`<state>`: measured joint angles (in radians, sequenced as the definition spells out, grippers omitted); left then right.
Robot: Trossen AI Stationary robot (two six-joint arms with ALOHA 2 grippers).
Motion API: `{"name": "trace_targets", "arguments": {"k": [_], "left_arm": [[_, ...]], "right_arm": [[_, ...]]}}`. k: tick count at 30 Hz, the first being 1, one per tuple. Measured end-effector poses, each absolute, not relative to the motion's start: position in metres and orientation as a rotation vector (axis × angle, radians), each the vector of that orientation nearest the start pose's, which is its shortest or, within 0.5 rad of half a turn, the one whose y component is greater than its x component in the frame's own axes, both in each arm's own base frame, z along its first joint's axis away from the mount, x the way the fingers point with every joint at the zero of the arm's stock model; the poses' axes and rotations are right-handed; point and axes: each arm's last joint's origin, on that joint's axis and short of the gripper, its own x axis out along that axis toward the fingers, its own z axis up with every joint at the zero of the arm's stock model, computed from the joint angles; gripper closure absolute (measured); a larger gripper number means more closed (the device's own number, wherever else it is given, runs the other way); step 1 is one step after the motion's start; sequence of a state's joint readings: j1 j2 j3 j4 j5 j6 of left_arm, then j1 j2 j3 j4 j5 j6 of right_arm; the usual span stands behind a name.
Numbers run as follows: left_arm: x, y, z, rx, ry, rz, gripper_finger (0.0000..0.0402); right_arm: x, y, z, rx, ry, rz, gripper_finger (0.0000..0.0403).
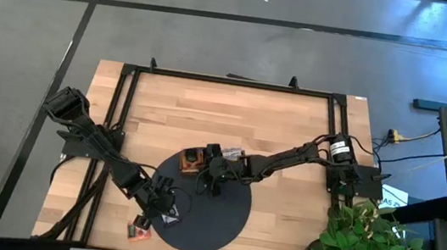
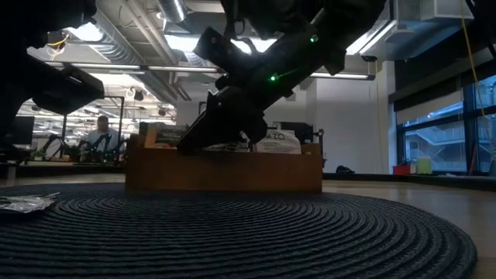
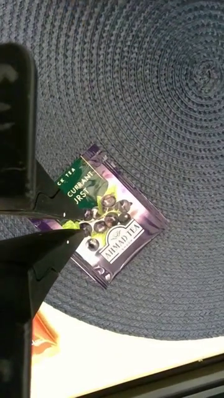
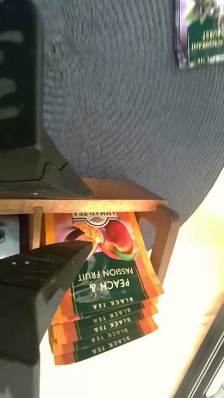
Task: Pick & Place Tea
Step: Adjust the wooden organizer on the table
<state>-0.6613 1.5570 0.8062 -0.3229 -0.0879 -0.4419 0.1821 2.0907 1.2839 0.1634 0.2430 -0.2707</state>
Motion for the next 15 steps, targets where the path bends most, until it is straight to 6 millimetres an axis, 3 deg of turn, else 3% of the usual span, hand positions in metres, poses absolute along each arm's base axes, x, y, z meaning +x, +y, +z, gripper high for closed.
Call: {"name": "trace_targets", "arguments": {"k": [9, 15], "left_arm": [[0.225, -0.171, 0.159, 0.014, 1.083, -0.261, 0.0368], [0.223, -0.173, 0.159, -0.016, 1.119, -0.327, 0.0368]], "right_arm": [[0.438, 0.057, 0.141, -0.381, 0.624, -0.015, 0.0281], [0.442, 0.066, 0.152, -0.238, 0.557, -0.004, 0.0281]]}}
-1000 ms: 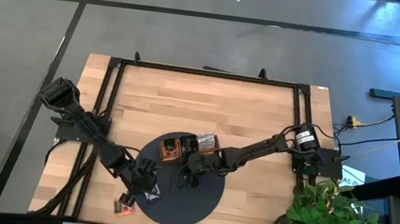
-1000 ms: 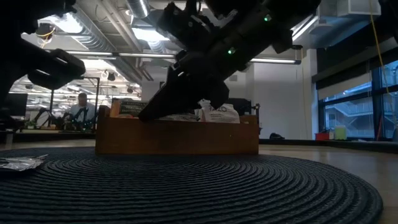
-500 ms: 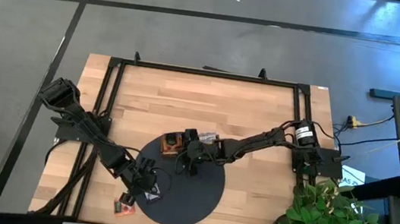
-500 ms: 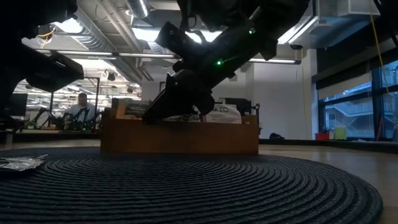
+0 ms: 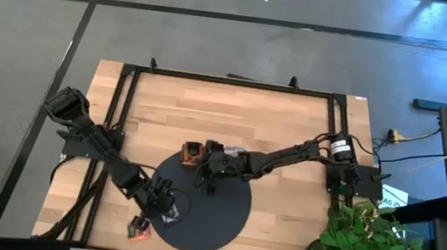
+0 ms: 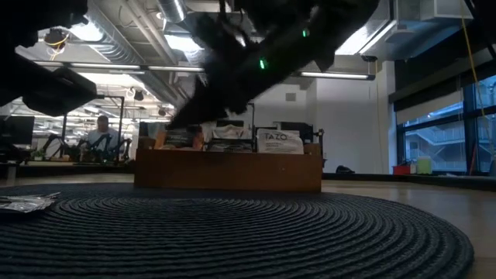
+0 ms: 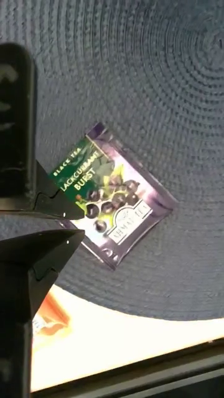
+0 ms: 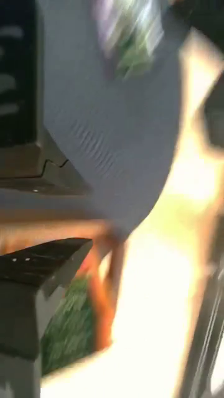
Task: Pick & Place Tea
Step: Adjust the wooden organizer on the table, then put the black tea bag into the middle section of the wooden organizer
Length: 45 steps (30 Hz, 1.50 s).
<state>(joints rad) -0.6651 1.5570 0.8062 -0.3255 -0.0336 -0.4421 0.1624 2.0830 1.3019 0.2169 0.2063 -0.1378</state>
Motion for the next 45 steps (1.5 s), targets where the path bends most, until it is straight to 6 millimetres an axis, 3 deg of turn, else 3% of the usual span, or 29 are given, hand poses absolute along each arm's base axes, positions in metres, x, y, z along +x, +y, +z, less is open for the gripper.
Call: {"name": "trace_targets", "arguments": {"k": [4, 10, 17, 22, 28, 35, 40, 45], "left_arm": [[0.22, -0.173, 0.158, -0.008, 1.141, -0.319, 0.0368], [0.219, -0.171, 0.153, 0.016, 1.167, -0.269, 0.0368], [0.223, -0.175, 0.134, 0.031, 1.212, -0.259, 0.0368], [0.227, -0.176, 0.126, 0.023, 1.219, -0.236, 0.0368], [0.235, -0.177, 0.129, 0.022, 1.119, -0.207, 0.0368], [0.24, -0.172, 0.128, 0.039, 1.079, -0.142, 0.0368], [0.242, -0.168, 0.128, 0.018, 1.068, -0.09, 0.0368], [0.243, -0.167, 0.128, 0.001, 1.061, -0.06, 0.0368]], "right_arm": [[0.449, 0.08, 0.166, -0.036, 0.533, 0.157, 0.0281], [0.444, 0.1, 0.162, 0.149, 0.583, 0.337, 0.0281], [0.439, 0.117, 0.161, 0.41, 0.64, 0.284, 0.0281], [0.438, 0.124, 0.161, 0.453, 0.649, 0.28, 0.0281], [0.44, 0.125, 0.134, 0.539, 0.718, 0.21, 0.0277], [0.442, 0.126, 0.107, 0.713, 0.821, 0.248, 0.0209], [0.446, 0.125, 0.106, 0.814, 0.804, 0.205, 0.0156], [0.447, 0.124, 0.106, 0.868, 0.802, 0.161, 0.0139]]}}
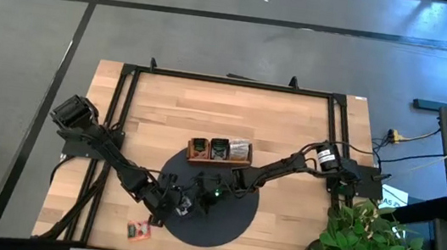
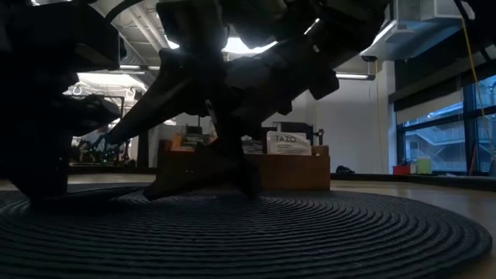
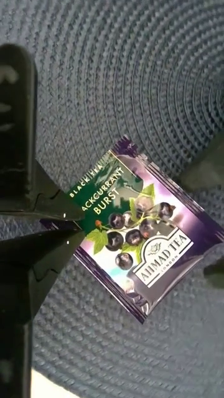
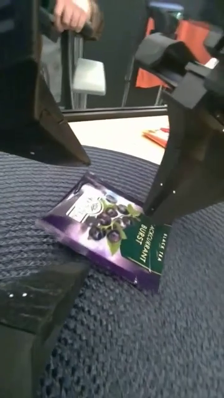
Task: Pick & Place Tea
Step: Put the black tea bag into the middle section of the wooden organizer
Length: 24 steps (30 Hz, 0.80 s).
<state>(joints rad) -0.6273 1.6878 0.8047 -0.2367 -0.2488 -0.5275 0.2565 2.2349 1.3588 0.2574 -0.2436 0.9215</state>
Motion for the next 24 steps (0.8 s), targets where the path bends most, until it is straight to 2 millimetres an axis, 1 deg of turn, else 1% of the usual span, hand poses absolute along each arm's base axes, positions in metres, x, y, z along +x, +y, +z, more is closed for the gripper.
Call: {"name": "trace_targets", "arguments": {"k": [5, 8, 11, 17, 24], "left_arm": [[0.2429, -0.1658, 0.1281, -0.01, 1.042, -0.006, 0.0368], [0.243, -0.1654, 0.128, -0.022, 1.039, 0.008, 0.0368], [0.2431, -0.1654, 0.128, -0.024, 1.038, 0.011, 0.0368], [0.2432, -0.1653, 0.1281, -0.038, 1.037, 0.019, 0.0368], [0.2432, -0.1654, 0.1281, -0.049, 1.038, 0.021, 0.0368]], "right_arm": [[0.4463, 0.1246, 0.1055, 0.897, 0.815, 0.148, 0.0146], [0.4457, 0.1248, 0.1051, 0.94, 0.841, 0.151, 0.0159], [0.4452, 0.1252, 0.1046, 0.938, 0.851, 0.153, 0.0179], [0.445, 0.1252, 0.1043, 0.929, 0.851, 0.151, 0.0237], [0.445, 0.1245, 0.1033, 0.878, 0.833, 0.138, 0.033]]}}
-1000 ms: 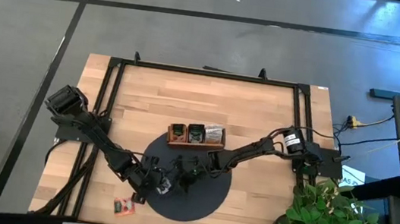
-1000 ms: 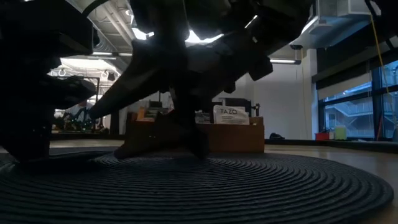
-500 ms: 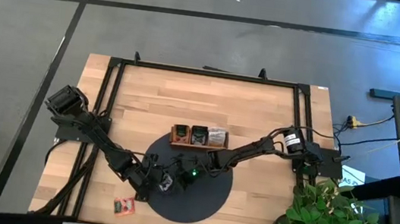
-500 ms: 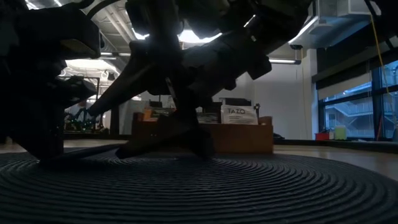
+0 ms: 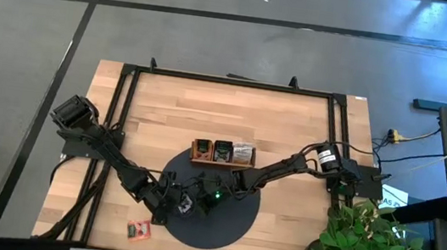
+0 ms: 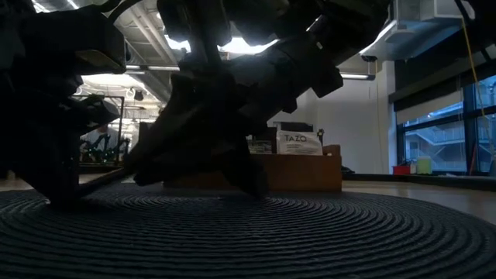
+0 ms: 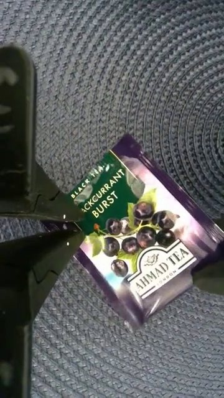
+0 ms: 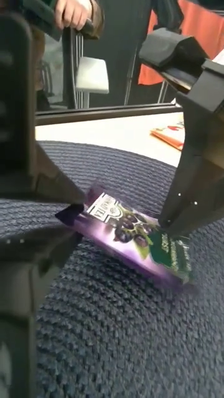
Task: Pick & Place Tea
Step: Put the black tea bag into the middle section of the wooden organizer
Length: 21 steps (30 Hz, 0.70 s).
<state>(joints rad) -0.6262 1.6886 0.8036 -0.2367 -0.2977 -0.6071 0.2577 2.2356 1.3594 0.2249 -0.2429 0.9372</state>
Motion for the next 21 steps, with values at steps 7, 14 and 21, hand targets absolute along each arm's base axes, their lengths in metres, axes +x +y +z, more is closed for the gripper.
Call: {"name": "trace_targets", "arguments": {"k": [7, 14, 21], "left_arm": [[0.242, -0.165, 0.133, -0.049, 1.037, -0.005, 0.0368], [0.229, -0.155, 0.17, -0.051, 0.975, 0.003, 0.0368], [0.212, -0.145, 0.208, -0.017, 0.79, 0.121, 0.0368]], "right_arm": [[0.445, 0.122, 0.104, 0.799, 0.822, 0.169, 0.0395], [0.436, 0.116, 0.134, 0.683, 0.838, 0.164, 0.0398], [0.412, 0.116, 0.186, 0.493, 0.808, 0.106, 0.0397]]}}
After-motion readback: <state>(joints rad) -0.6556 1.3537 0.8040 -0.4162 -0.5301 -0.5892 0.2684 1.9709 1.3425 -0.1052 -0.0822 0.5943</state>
